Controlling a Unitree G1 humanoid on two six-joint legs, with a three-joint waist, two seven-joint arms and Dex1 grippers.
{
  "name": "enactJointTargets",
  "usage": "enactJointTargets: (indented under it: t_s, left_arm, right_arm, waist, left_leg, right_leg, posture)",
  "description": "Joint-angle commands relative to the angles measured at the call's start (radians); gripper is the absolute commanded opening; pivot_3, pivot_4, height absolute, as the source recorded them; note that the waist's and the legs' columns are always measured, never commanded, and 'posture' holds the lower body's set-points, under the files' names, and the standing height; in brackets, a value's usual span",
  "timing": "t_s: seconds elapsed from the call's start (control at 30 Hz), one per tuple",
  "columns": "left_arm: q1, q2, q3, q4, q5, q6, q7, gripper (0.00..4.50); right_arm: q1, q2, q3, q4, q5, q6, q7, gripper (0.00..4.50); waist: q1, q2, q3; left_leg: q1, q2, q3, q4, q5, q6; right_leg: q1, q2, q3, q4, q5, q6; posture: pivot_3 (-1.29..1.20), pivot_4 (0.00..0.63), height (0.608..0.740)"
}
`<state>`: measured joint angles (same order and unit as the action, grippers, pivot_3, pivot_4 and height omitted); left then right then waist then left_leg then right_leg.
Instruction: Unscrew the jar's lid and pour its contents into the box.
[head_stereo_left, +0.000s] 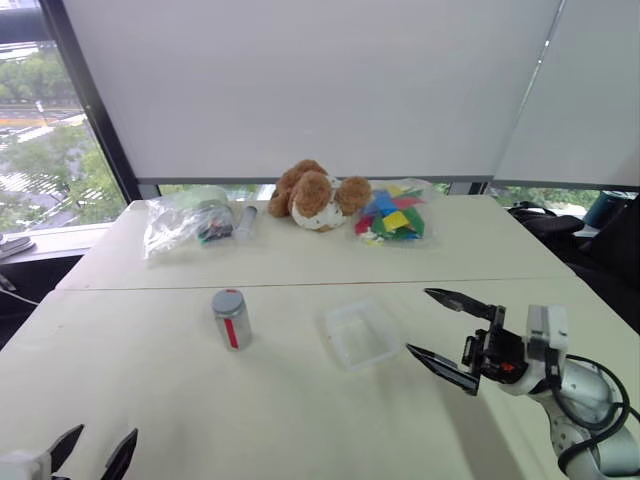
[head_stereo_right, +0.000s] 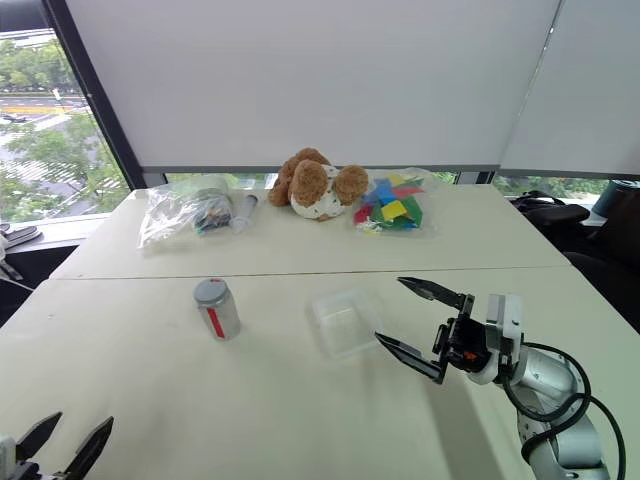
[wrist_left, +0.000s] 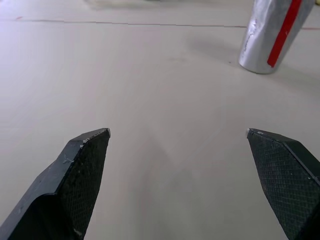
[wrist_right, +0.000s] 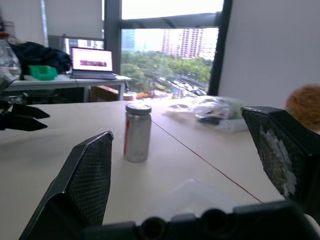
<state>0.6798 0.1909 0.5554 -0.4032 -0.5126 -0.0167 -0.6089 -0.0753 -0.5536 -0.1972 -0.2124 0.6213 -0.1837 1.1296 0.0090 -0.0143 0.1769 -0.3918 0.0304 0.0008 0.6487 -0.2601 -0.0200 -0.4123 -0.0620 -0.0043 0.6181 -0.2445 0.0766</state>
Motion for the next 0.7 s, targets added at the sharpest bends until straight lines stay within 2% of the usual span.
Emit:
enactJointTargets:
  t_s: [0.03,0.2,0.4,0.5,0.7]
  left_arm:
    - [-0.006,-0.039,-0.077,-0.128,0.056,-0.027,0.073,4.5]
    - [-0.074,-0.067,-0.228,-0.219,0.146,0.053,0.194,4.5]
    - [-0.219,-0.109,-0.364,-0.202,0.351,0.096,0.4,4.5]
    - [-0.276,-0.14,-0.413,-0.176,0.401,0.116,0.469,4.5]
    - [-0.436,-0.158,-0.483,-0.08,0.423,0.136,0.497,4.5]
  right_arm:
    - [-0.004,0.003,-0.008,0.006,-0.004,-0.031,0.02,4.47]
    - [-0.007,-0.01,-0.014,0.052,-0.014,-0.044,0.046,4.47]
    - [0.008,-0.027,-0.025,0.065,-0.015,-0.042,0.061,4.47]
    - [0.014,-0.036,-0.03,0.049,-0.013,-0.029,0.052,4.47]
    - [0.024,-0.053,-0.033,0.01,-0.009,0.005,0.033,4.47]
  waist:
    - [0.003,0.0,0.0]
    - [0.001,0.0,0.0]
    - [0.0,0.005,-0.001]
    - [0.0,0.004,-0.001]
    - [0.003,0.004,-0.001]
  left_leg:
    - [0.0,0.0,0.0,0.0,0.0,0.0]
    - [0.0,0.0,0.001,0.0,0.0,0.0]
    - [0.0,-0.002,0.005,-0.001,0.0,0.001]
    - [0.0,-0.002,0.006,0.0,0.0,0.002]
    - [0.001,-0.003,0.005,0.002,0.0,0.002]
  right_leg:
    - [-0.001,0.0,0.0,-0.001,0.0,0.0]
    - [0.002,0.0,0.001,-0.001,0.001,-0.001]
    - [0.001,0.003,0.001,-0.001,0.002,-0.003]
    - [0.002,0.003,0.001,-0.001,0.002,-0.003]
    - [0.003,0.005,0.002,0.001,0.003,-0.001]
  posture:
    - [0.0,0.15,0.74]
    - [0.0,0.15,0.74]
    - [0.0,0.15,0.74]
    - [0.0,0.15,0.74]
    - [0.0,0.15,0.74]
